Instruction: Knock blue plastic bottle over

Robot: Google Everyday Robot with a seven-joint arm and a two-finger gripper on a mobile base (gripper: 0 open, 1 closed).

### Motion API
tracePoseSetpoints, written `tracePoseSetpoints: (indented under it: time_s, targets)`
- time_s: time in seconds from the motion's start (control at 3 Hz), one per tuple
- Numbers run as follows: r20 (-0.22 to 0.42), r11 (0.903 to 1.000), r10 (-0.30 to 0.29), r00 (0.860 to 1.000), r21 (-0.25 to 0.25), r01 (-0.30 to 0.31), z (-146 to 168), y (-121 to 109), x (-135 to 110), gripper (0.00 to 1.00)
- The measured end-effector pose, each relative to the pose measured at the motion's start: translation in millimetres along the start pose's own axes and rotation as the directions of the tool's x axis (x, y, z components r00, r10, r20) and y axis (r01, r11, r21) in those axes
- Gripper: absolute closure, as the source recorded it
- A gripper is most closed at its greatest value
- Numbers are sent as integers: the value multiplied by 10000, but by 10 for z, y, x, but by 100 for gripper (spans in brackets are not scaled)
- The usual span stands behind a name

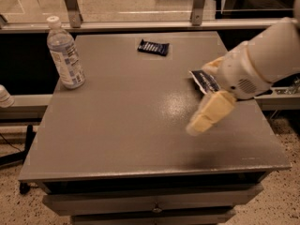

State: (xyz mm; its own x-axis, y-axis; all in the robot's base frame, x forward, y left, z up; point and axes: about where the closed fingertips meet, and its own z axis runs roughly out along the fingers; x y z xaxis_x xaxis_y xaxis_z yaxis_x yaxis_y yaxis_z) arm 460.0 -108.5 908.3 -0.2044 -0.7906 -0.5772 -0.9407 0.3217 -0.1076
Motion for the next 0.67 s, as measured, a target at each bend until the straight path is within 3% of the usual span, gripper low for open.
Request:
tracePoseSetpoints:
  time_s: [0.33,0.67]
  targets:
    - [1893,9980,-202,9817,-544,311,577,76,-539,0]
    - [3888,9954,-586,9195,-468,832,941,97,-1253,0]
